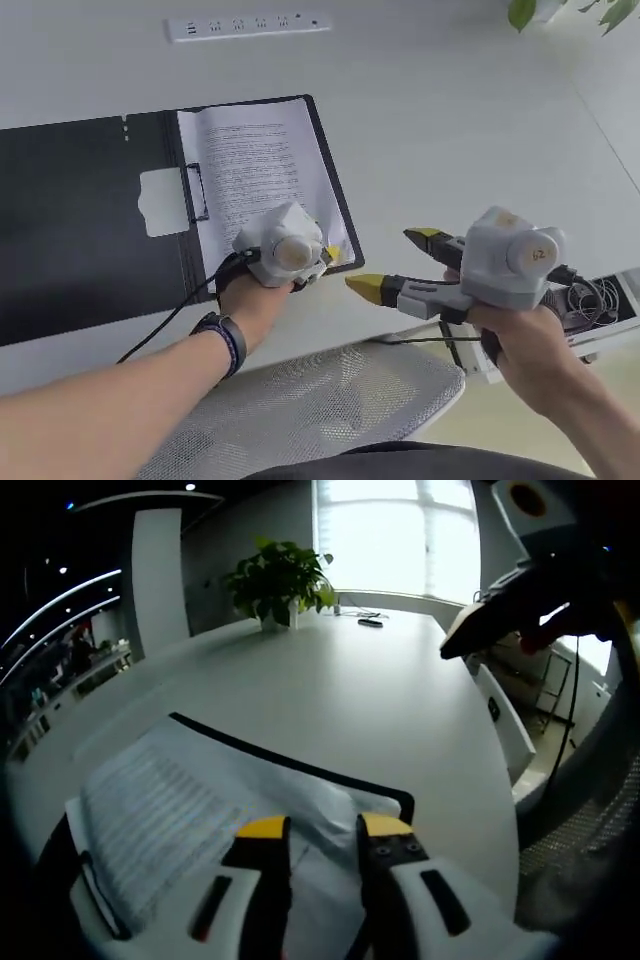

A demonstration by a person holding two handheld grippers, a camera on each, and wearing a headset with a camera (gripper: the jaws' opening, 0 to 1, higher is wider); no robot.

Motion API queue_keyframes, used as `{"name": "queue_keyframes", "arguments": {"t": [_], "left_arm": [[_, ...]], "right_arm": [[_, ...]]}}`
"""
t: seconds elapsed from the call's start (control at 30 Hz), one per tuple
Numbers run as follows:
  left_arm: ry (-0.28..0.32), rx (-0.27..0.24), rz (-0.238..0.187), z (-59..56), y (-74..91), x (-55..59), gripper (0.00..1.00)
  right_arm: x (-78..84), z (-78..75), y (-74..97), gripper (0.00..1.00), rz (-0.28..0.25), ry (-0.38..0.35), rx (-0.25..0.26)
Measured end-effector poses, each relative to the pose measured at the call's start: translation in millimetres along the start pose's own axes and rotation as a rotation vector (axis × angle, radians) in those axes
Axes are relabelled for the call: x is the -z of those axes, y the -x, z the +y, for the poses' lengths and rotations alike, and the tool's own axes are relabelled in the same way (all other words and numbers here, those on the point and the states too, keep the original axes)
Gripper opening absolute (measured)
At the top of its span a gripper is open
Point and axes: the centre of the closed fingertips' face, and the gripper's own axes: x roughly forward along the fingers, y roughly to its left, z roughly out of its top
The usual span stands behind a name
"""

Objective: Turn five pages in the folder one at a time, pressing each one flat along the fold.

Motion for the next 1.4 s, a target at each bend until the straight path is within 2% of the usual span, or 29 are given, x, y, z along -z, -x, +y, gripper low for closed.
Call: {"name": "queue_keyframes", "arguments": {"t": [0.13,0.33,0.4,0.77,0.9,0.93,1.03,1.07,1.17,1.27,1.4], "left_arm": [[0.004,-0.012,-0.001,-0.4,-0.7,-0.5,0.19],[-0.002,-0.036,0.007,8.9,-1.1,0.2,0.04],[-0.044,-0.032,0.013,6.6,-1.2,-0.1,0.04],[-0.063,-0.038,0.036,7.9,-2.9,0.8,0.0],[-0.089,-0.032,0.05,6.8,-2.9,1.2,0.0],[-0.112,-0.029,0.054,6.3,-2.8,1.6,0.0],[-0.127,-0.018,0.065,5.9,-1.8,2.0,0.0],[-0.166,-0.009,0.075,6.0,-1.4,1.9,0.0],[-0.125,-0.003,0.083,6.6,0.5,0.9,0.0],[-0.134,0.006,0.08,6.9,2.8,-0.7,0.0],[-0.115,0.008,0.069,7.5,6.4,-2.0,0.0]], "right_arm": [[0.3,-0.7,0.0,0.72,0.0,-0.001,-0.001],[-0.1,-1.8,0.1,0.72,-0.004,-0.005,-0.002],[0.7,-2.7,-0.3,0.72,-0.001,-0.003,-0.002],[-1.5,-7.5,-2.1,0.72,-0.006,-0.006,-0.003],[-1.8,-6.7,-2.0,0.71,-0.009,-0.006,-0.005],[-1.8,-6.7,-2.1,0.71,-0.01,-0.006,-0.005],[-1.4,-6.3,-2.7,0.71,-0.01,-0.005,-0.007],[-1.2,-6.6,-3.0,0.71,-0.009,-0.006,-0.007],[-1.3,-7.1,-4.7,0.71,-0.011,-0.009,-0.006],[-2.3,-10.1,-7.3,0.7,-0.011,-0.006,-0.002],[-5.0,-15.4,-10.2,0.69,-0.019,-0.016,0.0]]}}
